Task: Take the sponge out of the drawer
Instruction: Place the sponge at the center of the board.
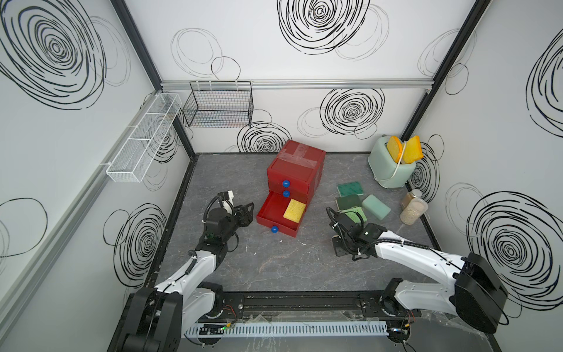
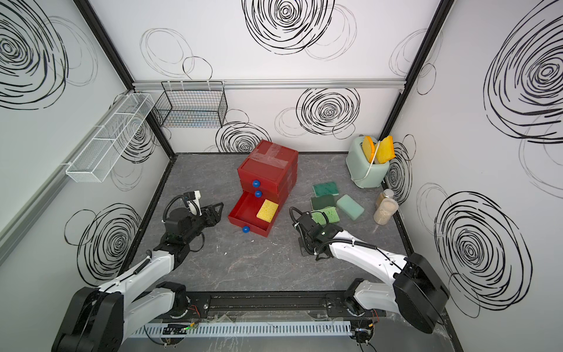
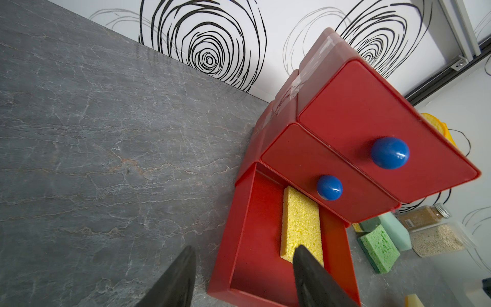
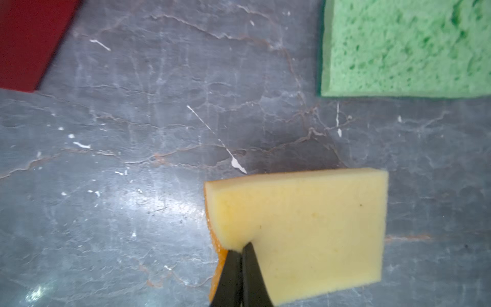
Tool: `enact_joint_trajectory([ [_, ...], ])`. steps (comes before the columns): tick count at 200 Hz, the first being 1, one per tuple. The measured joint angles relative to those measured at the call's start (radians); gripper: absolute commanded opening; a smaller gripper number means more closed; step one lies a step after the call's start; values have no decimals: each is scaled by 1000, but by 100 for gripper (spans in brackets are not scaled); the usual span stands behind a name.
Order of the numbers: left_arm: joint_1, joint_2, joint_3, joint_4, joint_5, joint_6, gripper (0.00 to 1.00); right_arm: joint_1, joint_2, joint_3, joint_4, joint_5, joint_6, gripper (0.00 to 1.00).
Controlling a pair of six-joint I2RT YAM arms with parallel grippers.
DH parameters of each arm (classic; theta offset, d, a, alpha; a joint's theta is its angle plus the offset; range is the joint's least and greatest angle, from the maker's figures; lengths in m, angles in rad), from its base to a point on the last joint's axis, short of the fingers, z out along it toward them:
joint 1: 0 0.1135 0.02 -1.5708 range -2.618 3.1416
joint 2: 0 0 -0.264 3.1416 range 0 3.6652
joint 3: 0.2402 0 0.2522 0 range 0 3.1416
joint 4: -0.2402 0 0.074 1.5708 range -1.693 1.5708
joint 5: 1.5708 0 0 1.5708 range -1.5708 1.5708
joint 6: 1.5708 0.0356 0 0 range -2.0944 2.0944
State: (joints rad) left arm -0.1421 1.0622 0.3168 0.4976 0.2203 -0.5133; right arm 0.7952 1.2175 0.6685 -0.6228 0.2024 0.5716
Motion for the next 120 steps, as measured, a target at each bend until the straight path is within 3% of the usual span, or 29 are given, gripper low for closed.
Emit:
enact_joint_trajectory([
  [24, -18, 27, 12, -1, 6, 11, 62, -27, -1, -34, 10, 6, 41, 15],
  [39, -29, 43, 18, -2, 6, 17, 62, -40, 2, -35, 15, 16, 63, 34],
  [59, -35, 44, 19, -3, 6, 22, 62, -48, 8, -35, 23, 38, 71, 45],
  [89, -35, 43, 19, -3, 6, 27, 62, -47, 9, 9, 0, 87, 56, 49],
  [120, -35, 43, 19, -3, 4, 27, 62, -1, 30, 203, 3, 95, -49, 46],
])
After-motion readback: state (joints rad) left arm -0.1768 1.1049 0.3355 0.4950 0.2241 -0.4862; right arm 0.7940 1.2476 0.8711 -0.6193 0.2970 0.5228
